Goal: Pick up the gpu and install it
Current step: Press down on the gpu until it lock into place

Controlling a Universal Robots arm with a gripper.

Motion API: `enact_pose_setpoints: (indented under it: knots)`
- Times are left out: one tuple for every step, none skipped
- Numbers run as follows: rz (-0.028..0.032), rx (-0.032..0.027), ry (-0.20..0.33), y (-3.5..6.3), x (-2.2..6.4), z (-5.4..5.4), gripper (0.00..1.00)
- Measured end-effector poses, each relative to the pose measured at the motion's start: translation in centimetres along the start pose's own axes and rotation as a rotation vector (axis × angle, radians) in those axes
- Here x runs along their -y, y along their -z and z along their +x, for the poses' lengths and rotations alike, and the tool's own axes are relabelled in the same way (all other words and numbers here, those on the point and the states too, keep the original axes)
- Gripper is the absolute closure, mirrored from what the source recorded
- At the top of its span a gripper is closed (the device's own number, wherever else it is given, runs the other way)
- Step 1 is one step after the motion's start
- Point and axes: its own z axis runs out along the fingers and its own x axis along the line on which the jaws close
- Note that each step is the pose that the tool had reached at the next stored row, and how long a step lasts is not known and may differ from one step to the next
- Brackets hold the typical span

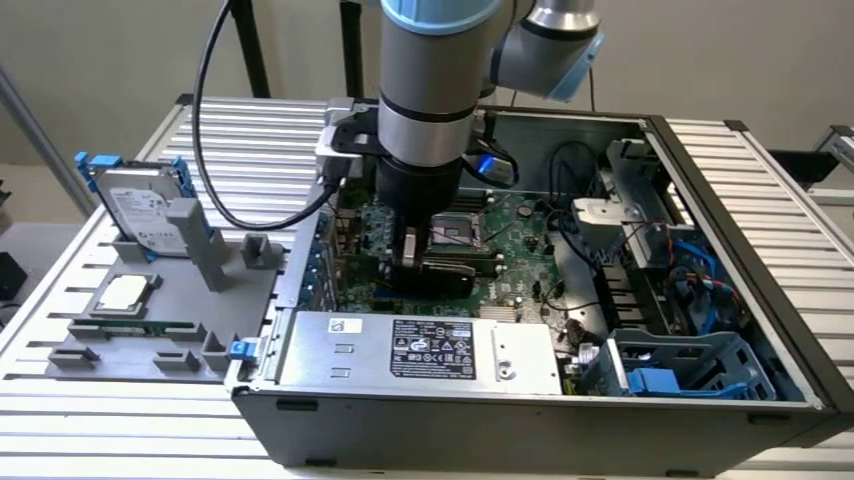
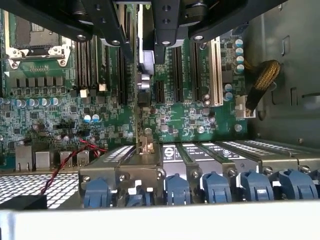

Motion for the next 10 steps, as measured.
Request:
enact_pose_setpoints:
  knots:
    - [-0.0002, -0.0007, 0.000, -0.01, 0.03, -0.06, 1.00]
    - [-0.0006, -0.0012, 0.000, -0.01, 0.04, -0.11, 1.00]
    - [-0.0008, -0.0013, 0.000, -0.01, 0.05, -0.18, 1.00]
    - [-0.0011, -0.0013, 0.000, -0.01, 0.05, -0.23, 1.00]
    - [-0.0014, -0.0012, 0.000, -0.02, 0.05, -0.26, 1.00]
    - [-0.0017, -0.0012, 0.000, -0.02, 0.05, -0.28, 1.00]
    - [-0.0023, -0.0012, 0.000, -0.01, 0.05, -0.28, 1.00]
    - [-0.0033, -0.0010, 0.000, 0.01, 0.04, -0.29, 1.00]
    - [-0.0035, -0.0008, 0.000, 0.09, 0.04, -0.30, 1.00]
    - [-0.0039, -0.0009, 0.000, 0.20, 0.03, -0.30, 1.00]
